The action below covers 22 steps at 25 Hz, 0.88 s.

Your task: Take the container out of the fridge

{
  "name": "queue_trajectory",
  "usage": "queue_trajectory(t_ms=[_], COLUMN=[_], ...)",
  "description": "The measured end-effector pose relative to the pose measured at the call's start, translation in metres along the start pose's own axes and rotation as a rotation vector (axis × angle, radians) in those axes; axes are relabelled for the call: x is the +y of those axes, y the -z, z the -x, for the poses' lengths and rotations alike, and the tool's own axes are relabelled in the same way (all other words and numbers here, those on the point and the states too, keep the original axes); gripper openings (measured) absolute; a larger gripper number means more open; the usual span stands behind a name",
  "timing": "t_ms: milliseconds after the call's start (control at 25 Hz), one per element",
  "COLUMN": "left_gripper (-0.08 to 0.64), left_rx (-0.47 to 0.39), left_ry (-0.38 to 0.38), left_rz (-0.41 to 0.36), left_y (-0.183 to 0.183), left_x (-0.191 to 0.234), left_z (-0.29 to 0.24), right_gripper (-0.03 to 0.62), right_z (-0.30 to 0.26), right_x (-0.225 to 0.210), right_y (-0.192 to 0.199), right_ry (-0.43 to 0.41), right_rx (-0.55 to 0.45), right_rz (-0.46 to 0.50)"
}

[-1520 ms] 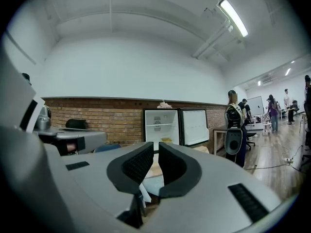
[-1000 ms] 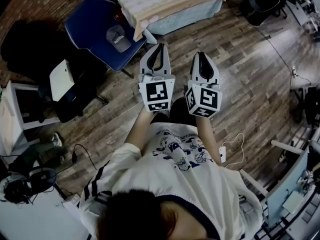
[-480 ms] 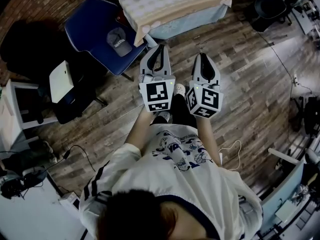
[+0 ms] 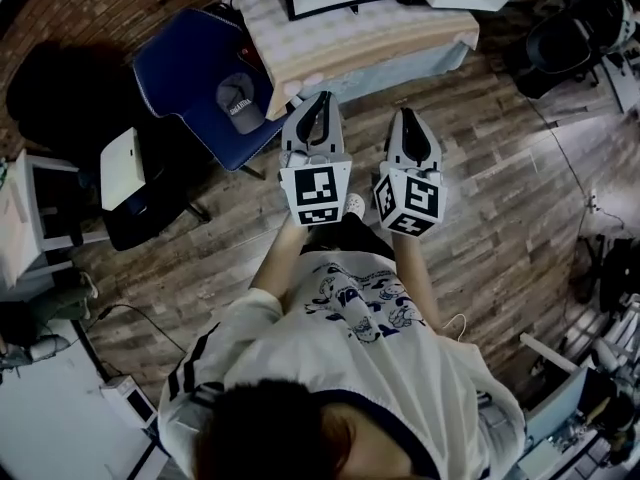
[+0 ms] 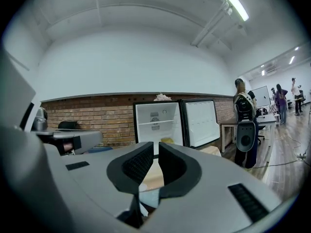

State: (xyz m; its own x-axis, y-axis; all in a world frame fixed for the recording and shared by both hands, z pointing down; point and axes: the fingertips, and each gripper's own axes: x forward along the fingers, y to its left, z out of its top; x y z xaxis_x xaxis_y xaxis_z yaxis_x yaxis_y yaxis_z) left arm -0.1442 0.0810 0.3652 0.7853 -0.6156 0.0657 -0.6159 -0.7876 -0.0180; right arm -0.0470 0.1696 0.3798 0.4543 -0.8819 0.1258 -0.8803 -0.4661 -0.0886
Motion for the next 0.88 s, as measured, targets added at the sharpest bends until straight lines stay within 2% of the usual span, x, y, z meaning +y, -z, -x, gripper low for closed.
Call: queue_trajectory(t_ms=[440,880], left_gripper=[0.022,0.023], left_rx=[-0.003,0.033], left_ry=[-0.098,-0.132], left_rz=[0.011,0.01], left_y=[-0.011,-0.003], left_x=[-0.013,-0.012], left_z=[-0.093,-0.148], right_gripper=[0.051,0.051], right_z=[-0.09,-0.143], right_x=[-0.047,-0.066], right_y=[-0.024,-0.015], right_ry=[-0.109,-0.14], right_rx=[-0.004,0.032], right_rz=[0.024,0.002])
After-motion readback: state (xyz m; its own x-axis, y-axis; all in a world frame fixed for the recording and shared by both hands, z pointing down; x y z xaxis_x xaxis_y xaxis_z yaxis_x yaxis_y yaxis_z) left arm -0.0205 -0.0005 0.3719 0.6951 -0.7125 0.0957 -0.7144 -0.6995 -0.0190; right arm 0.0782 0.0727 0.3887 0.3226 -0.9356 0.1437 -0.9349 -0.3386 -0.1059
